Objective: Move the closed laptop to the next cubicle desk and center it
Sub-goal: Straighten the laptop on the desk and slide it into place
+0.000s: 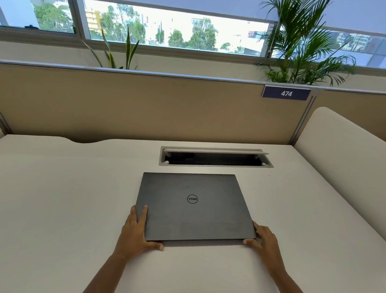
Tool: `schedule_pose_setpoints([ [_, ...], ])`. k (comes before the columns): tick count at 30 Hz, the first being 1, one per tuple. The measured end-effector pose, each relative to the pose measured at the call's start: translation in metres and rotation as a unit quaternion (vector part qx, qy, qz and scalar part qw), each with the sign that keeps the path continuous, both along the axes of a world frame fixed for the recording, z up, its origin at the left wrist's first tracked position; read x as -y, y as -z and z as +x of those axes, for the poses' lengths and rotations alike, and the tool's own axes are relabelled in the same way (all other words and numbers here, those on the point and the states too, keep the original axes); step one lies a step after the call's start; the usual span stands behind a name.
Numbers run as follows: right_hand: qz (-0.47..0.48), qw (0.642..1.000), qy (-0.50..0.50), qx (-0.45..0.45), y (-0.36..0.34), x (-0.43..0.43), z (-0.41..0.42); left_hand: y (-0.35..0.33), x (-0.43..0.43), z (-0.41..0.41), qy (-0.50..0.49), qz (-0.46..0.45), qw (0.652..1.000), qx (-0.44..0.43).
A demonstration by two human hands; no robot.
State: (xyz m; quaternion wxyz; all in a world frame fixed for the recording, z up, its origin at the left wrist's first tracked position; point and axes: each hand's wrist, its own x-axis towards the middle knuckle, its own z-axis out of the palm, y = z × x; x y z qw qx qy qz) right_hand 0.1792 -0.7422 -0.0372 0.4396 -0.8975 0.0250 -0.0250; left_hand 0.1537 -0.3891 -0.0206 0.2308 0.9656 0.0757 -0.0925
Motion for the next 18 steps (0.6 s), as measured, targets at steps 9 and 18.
schedule_pose_setpoints([
  [9, -0.01, 1.0, -0.002, -0.002, -0.0002, 0.0, 0.002, -0.0001, 0.0001, 0.0007, 0.002, 0.024, 1.0, 0.011],
  [18, -0.045, 0.999, 0.004, -0.017, 0.0016, -0.0028, -0.0002, -0.0049, 0.0044, -0.0043, -0.01, 0.031, 0.999, 0.017],
])
